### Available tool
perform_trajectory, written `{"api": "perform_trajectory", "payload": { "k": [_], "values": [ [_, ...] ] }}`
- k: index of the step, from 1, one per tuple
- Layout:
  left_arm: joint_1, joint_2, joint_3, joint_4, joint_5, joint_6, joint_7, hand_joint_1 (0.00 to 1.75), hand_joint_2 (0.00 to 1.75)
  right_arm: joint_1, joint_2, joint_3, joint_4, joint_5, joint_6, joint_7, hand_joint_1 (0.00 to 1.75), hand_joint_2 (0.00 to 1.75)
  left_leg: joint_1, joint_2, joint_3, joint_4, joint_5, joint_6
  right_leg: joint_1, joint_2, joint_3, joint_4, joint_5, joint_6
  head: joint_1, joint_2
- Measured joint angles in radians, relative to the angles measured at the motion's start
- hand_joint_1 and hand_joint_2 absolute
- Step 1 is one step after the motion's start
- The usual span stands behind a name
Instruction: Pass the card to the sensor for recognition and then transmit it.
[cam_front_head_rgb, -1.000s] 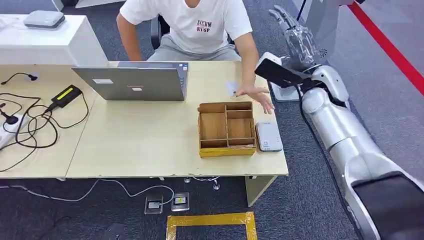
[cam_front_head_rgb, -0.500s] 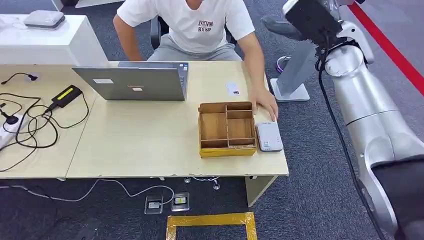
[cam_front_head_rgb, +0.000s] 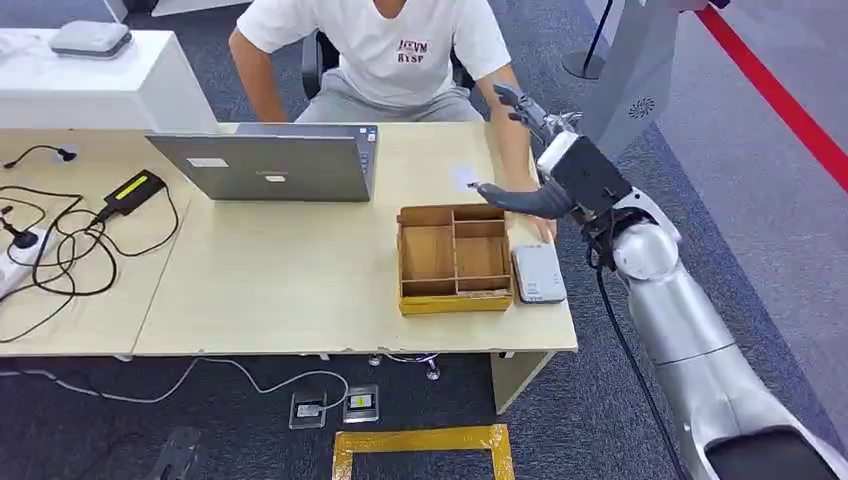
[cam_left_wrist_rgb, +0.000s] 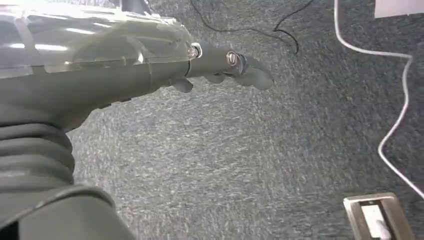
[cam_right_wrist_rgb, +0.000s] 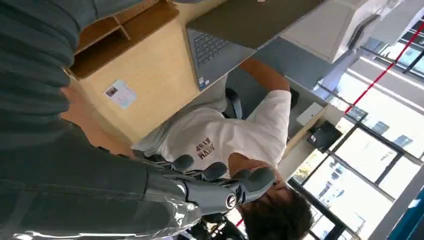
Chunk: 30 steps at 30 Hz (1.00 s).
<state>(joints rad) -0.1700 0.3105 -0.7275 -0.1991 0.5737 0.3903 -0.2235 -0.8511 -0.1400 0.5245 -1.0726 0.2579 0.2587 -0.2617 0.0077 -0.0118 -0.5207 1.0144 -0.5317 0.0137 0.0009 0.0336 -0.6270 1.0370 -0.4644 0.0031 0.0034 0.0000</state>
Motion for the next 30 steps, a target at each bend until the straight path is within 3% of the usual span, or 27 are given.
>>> {"api": "perform_trajectory", "payload": {
  "k": [5, 12, 30],
  "values": [
    [-0.007, -0.010, 0.006, 0.000, 0.000, 0.002, 0.000, 0.00, 0.00, 0.088, -0.008, 0.000, -0.094, 0.013, -0.048, 0.022, 0.00, 1.75, 0.000, 0.001, 0.000, 0.000, 0.000, 0.000, 0.000, 0.001, 0.000, 0.000, 0.000, 0.000, 0.000, 0.000],
    [-0.007, -0.024, 0.012, 0.000, -0.013, 0.004, 0.000, 0.00, 0.00, 0.209, -0.009, -0.019, -0.183, 0.066, -0.185, 0.013, 0.00, 1.75, 0.000, 0.001, 0.000, 0.000, 0.000, 0.000, 0.000, 0.001, -0.001, 0.000, 0.000, 0.000, 0.000, 0.000],
    [-0.009, -0.054, 0.010, 0.000, -0.031, 0.001, 0.002, 0.00, 0.00, 0.265, -0.044, -0.062, -0.225, 0.072, -0.172, 0.006, 0.00, 1.75, 0.000, 0.002, 0.000, 0.000, 0.000, 0.000, 0.000, 0.001, -0.001, 0.000, 0.000, 0.000, 0.000, 0.000]
  ]
}}
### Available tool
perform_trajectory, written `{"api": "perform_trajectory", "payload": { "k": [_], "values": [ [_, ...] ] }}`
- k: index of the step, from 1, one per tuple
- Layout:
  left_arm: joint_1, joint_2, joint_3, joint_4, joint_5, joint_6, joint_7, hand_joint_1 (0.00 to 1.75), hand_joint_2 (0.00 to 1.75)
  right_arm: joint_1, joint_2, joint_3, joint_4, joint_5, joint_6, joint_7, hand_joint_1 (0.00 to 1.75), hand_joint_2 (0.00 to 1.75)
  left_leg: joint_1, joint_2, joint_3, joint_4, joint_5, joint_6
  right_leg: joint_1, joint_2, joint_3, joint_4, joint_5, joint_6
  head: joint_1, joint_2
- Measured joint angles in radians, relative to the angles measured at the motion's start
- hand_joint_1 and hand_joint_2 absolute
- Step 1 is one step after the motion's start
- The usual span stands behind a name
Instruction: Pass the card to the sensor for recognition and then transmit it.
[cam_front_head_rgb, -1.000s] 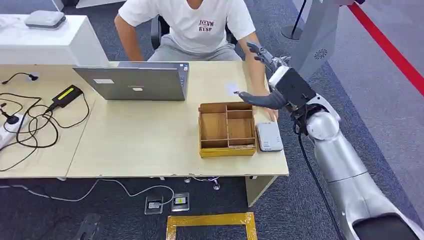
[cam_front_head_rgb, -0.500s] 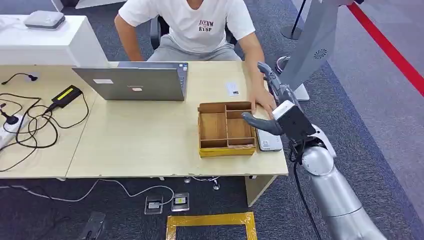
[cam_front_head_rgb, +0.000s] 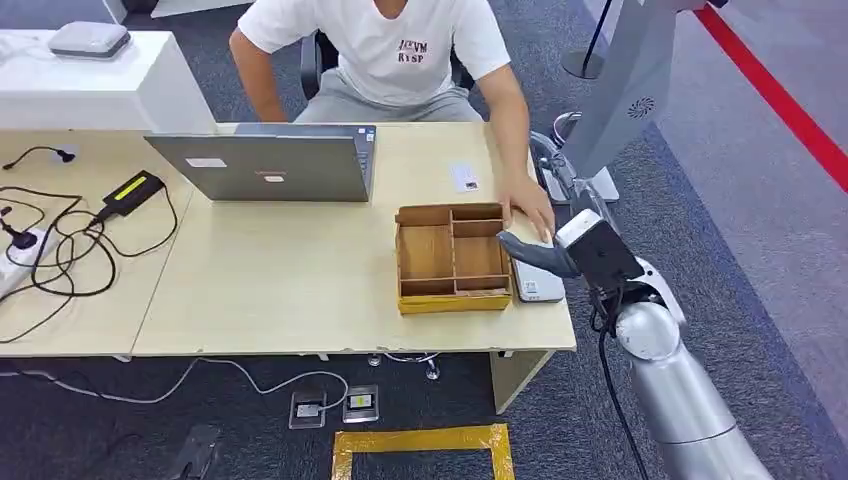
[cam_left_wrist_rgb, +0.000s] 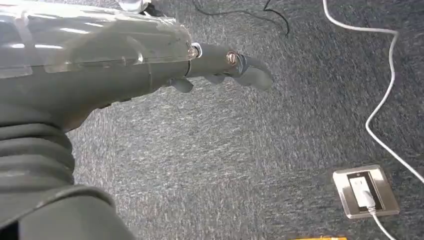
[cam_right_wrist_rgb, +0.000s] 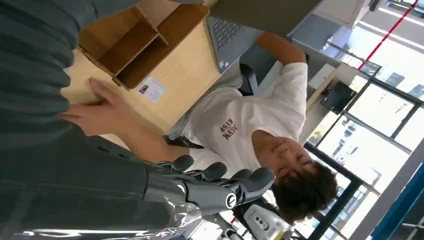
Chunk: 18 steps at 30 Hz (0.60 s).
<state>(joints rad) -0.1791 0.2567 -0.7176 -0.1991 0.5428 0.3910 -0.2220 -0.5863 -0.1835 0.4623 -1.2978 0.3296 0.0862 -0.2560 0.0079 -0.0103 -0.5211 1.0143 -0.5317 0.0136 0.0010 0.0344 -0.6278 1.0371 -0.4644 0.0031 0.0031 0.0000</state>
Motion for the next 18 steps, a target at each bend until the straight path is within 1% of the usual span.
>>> {"api": "perform_trajectory", "payload": {
  "k": [3, 8, 11, 13, 16, 17, 18],
  "values": [
    [0.000, -0.002, 0.000, 0.000, -0.002, -0.001, 0.000, 0.00, 0.00, 0.001, -0.002, 0.000, 0.000, 0.003, 0.005, 0.000, 0.00, 1.75, 0.000, 0.000, 0.000, 0.000, 0.000, 0.000, 0.000, 0.000, 0.000, 0.000, 0.000, 0.000, 0.000, 0.000],
    [-0.003, -0.004, 0.000, 0.000, -0.013, -0.004, 0.004, 0.00, 0.00, 0.035, -0.019, 0.001, -0.029, 0.026, 0.071, 0.006, 0.00, 1.75, 0.000, 0.000, 0.000, 0.000, 0.000, 0.000, 0.000, 0.000, 0.000, 0.000, 0.000, 0.000, 0.000, 0.000],
    [-0.008, -0.005, 0.000, 0.000, -0.019, -0.010, 0.009, 0.00, 0.00, 0.064, -0.033, 0.005, -0.045, 0.075, 0.093, 0.027, 0.00, 1.75, 0.000, 0.000, 0.000, 0.000, 0.000, 0.000, 0.000, 0.000, 0.000, 0.000, 0.000, 0.000, 0.000, 0.000],
    [-0.011, -0.006, 0.000, 0.000, -0.020, -0.012, 0.012, 0.00, 0.00, 0.088, -0.044, 0.007, -0.053, 0.122, 0.089, 0.044, 0.00, 1.75, 0.000, 0.000, 0.000, 0.000, 0.000, 0.000, 0.000, 0.000, 0.000, 0.000, 0.000, 0.000, 0.000, 0.000],
    [-0.011, -0.006, 0.000, 0.000, -0.019, -0.015, 0.012, 0.00, 0.00, 0.114, -0.065, 0.016, -0.051, 0.231, 0.040, 0.066, 0.00, 1.75, 0.000, 0.000, -0.001, 0.000, 0.000, 0.000, 0.000, 0.000, 0.000, 0.000, 0.000, 0.000, 0.000, 0.000],
    [-0.011, -0.007, 0.000, 0.000, -0.017, -0.017, 0.012, 0.00, 0.00, 0.115, -0.069, 0.018, -0.047, 0.297, 0.014, 0.071, 0.00, 1.75, 0.000, 0.000, -0.002, 0.000, 0.000, 0.000, 0.000, 0.000, 0.000, 0.000, 0.000, 0.000, 0.000, 0.000],
    [-0.011, -0.008, 0.000, 0.000, -0.011, -0.018, 0.012, 0.00, 0.00, 0.110, -0.074, 0.024, -0.037, 0.397, -0.006, 0.069, 0.00, 1.75, 0.000, 0.000, -0.003, 0.000, 0.000, 0.000, -0.001, -0.001, 0.000, 0.000, 0.000, 0.000, 0.000, 0.000]
  ]
}}
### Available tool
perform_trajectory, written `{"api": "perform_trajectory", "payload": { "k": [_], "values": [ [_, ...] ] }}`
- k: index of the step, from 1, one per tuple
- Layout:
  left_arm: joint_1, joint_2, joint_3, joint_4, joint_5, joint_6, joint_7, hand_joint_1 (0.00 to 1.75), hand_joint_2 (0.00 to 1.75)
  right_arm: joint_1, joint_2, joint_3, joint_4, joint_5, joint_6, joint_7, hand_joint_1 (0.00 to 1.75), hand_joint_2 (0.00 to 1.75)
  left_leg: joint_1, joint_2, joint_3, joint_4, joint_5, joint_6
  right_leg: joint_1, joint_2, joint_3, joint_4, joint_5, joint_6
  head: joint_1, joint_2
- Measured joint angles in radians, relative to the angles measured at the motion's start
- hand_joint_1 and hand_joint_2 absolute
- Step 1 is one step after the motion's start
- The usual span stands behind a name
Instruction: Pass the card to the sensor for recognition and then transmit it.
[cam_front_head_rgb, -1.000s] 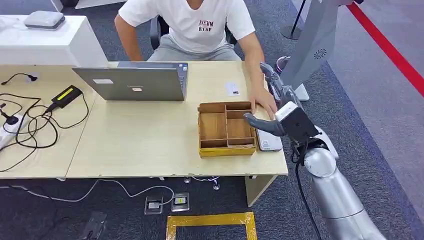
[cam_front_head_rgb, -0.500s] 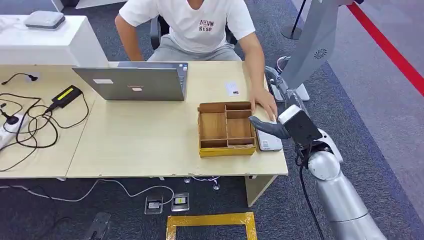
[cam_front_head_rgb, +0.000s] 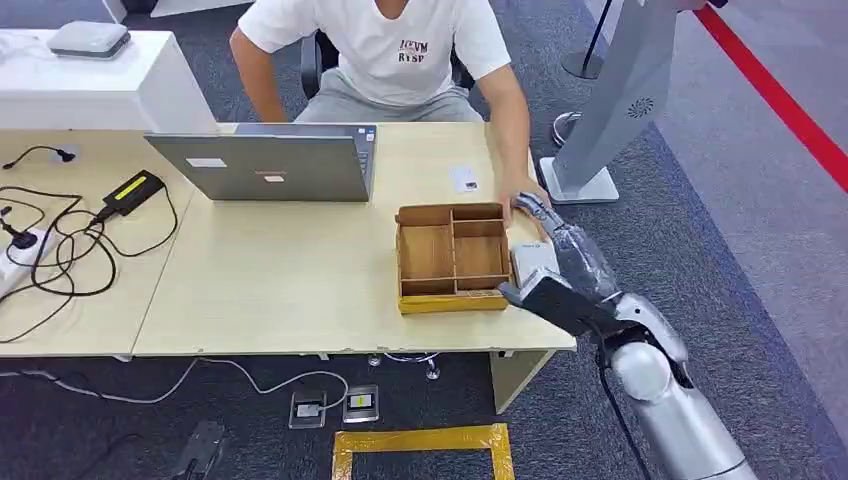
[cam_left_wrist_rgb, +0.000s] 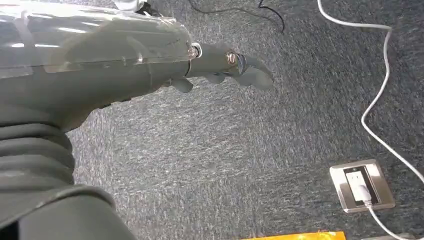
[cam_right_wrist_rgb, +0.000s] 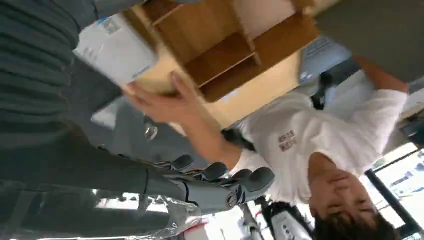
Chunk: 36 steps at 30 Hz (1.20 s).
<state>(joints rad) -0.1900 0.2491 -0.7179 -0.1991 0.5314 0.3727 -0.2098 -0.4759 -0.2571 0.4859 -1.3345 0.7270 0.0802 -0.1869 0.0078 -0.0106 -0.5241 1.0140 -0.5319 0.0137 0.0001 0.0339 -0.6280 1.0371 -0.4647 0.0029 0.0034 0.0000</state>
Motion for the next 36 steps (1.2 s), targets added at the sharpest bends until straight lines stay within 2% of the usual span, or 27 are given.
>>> {"api": "perform_trajectory", "payload": {
  "k": [2, 5, 8, 14, 23, 28, 32, 36],
  "values": [
    [-0.001, -0.002, 0.000, 0.000, 0.005, -0.002, 0.000, 0.00, 0.00, -0.029, -0.002, 0.038, 0.044, 0.193, -0.021, -0.010, 0.00, 1.75, 0.000, 0.000, 0.000, 0.000, 0.000, 0.000, 0.000, 0.000, 0.000, 0.000, 0.000, 0.000, 0.000, 0.000],
    [-0.001, -0.006, 0.000, 0.000, 0.022, -0.001, 0.000, 0.00, 0.00, -0.055, 0.003, 0.078, 0.126, 0.297, -0.088, 0.025, 0.00, 1.75, 0.000, -0.002, 0.000, 0.000, 0.000, 0.000, 0.000, -0.003, 0.000, 0.000, 0.000, 0.000, 0.000, 0.000],
    [0.009, -0.008, 0.002, 0.000, 0.033, 0.001, 0.000, 0.00, 0.00, -0.090, 0.021, 0.095, 0.191, 0.318, -0.143, 0.047, 0.00, 1.75, 0.000, -0.003, 0.000, 0.000, 0.000, 0.000, 0.000, -0.004, -0.001, 0.000, 0.000, 0.000, -0.001, 0.000],
    [0.017, -0.013, 0.004, 0.000, 0.034, 0.001, -0.001, 0.00, 0.00, -0.124, 0.044, 0.127, 0.314, 0.321, -0.155, 0.050, 0.00, 1.75, 0.001, -0.005, -0.001, 0.000, 0.000, 0.000, 0.001, -0.004, -0.001, 0.001, -0.001, -0.001, 0.000, 0.000],
    [0.021, -0.014, 0.004, 0.000, 0.038, 0.001, -0.001, 0.00, 0.00, -0.137, 0.063, 0.140, 0.386, 0.317, -0.166, 0.051, 0.00, 1.75, 0.000, -0.005, -0.001, 0.000, 0.000, 0.000, 0.001, -0.005, -0.001, 0.000, -0.001, -0.001, 0.000, 0.000],
    [0.022, -0.014, 0.004, 0.000, 0.041, 0.000, -0.003, 0.00, 0.00, -0.149, 0.080, 0.141, 0.438, 0.343, -0.201, 0.061, 0.00, 1.75, 0.000, -0.005, -0.001, 0.000, 0.000, 0.000, 0.001, -0.005, -0.001, 0.000, -0.001, -0.001, 0.000, 0.000],
    [0.023, -0.014, 0.004, 0.000, 0.043, 0.001, -0.003, 0.00, 0.00, -0.173, 0.096, 0.143, 0.512, 0.396, -0.248, 0.101, 0.00, 1.75, 0.000, -0.005, -0.001, 0.000, 0.000, 0.000, 0.001, -0.005, -0.001, 0.000, -0.001, -0.001, 0.000, 0.000],
    [0.020, -0.014, 0.004, 0.000, 0.021, -0.002, -0.003, 0.00, 0.00, -0.203, 0.104, 0.143, 0.584, 0.396, -0.260, 0.107, 0.00, 1.75, 0.000, -0.005, -0.001, 0.000, 0.000, 0.000, 0.001, -0.005, -0.001, 0.000, -0.001, -0.001, 0.000, 0.000]
  ]
}}
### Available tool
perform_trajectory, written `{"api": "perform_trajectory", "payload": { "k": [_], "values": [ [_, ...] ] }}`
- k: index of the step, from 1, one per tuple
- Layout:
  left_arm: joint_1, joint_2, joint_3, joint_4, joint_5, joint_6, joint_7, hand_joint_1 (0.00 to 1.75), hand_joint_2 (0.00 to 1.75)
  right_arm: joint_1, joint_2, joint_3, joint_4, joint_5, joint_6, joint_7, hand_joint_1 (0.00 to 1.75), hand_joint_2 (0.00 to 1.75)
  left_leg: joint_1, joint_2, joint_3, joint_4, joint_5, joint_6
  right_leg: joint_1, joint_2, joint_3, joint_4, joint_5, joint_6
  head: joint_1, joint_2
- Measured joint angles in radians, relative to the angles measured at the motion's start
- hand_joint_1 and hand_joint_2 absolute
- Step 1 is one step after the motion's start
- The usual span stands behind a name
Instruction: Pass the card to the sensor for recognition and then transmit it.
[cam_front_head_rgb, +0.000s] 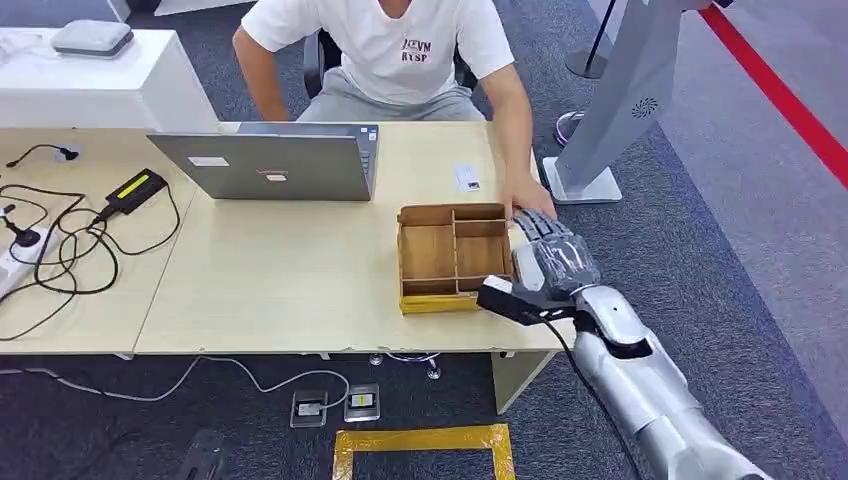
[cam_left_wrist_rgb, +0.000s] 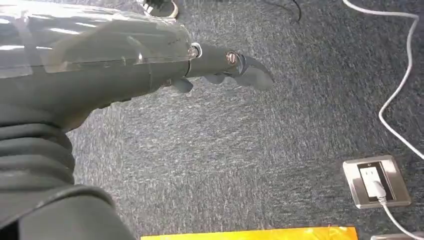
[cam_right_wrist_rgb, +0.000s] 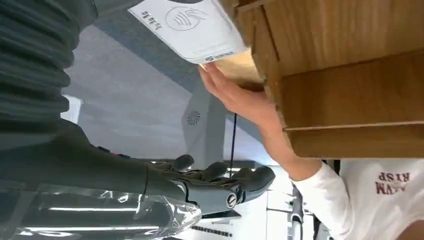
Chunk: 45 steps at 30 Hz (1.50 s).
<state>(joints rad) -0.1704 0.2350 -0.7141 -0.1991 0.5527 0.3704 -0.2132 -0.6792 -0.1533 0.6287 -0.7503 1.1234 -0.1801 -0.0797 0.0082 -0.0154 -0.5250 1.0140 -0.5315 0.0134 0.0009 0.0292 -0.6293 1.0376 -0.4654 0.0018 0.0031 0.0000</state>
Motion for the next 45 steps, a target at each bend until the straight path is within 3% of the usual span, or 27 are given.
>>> {"api": "perform_trajectory", "payload": {
  "k": [7, 24, 30, 35, 45],
  "values": [
    [-0.008, 0.000, 0.000, 0.000, -0.003, 0.002, 0.007, 0.00, 0.00, -0.015, 0.008, 0.000, 0.072, -0.015, -0.002, -0.002, 0.00, 1.75, 0.000, 0.000, 0.000, 0.000, 0.000, 0.000, 0.000, 0.000, 0.000, 0.000, 0.000, 0.000, 0.000, 0.000],
    [-0.001, -0.005, 0.000, 0.000, 0.002, 0.001, 0.005, 0.00, 0.00, 0.006, -0.028, 0.000, 0.102, -0.030, 0.092, -0.006, 0.00, 1.75, 0.000, 0.001, 0.000, 0.000, 0.000, 0.000, 0.000, 0.001, 0.000, 0.000, 0.000, 0.000, 0.000, 0.000],
    [-0.003, -0.005, 0.000, 0.000, -0.003, -0.008, -0.001, 0.00, 0.00, 0.019, -0.037, 0.000, 0.028, -0.108, 0.196, -0.090, 0.00, 1.75, 0.000, 0.001, 0.000, 0.000, 0.000, 0.000, 0.000, 0.001, 0.000, 0.000, 0.000, 0.000, 0.000, 0.000],
    [-0.003, -0.005, 0.000, 0.000, -0.009, -0.009, -0.008, 0.00, 0.00, 0.029, -0.048, 0.000, -0.080, -0.165, 0.272, -0.114, 0.00, 1.75, 0.000, 0.001, 0.001, 0.000, 0.000, 0.000, 0.000, 0.001, 0.000, 0.000, 0.000, 0.000, 0.000, 0.000],
    [-0.004, -0.005, 0.000, 0.000, -0.014, -0.008, -0.009, 0.00, 0.00, 0.040, -0.078, -0.003, -0.221, -0.187, 0.291, -0.115, 0.00, 1.75, -0.001, 0.001, 0.001, 0.000, 0.000, 0.000, 0.000, 0.001, 0.000, 0.000, 0.000, 0.000, 0.000, 0.000]
  ]
}}
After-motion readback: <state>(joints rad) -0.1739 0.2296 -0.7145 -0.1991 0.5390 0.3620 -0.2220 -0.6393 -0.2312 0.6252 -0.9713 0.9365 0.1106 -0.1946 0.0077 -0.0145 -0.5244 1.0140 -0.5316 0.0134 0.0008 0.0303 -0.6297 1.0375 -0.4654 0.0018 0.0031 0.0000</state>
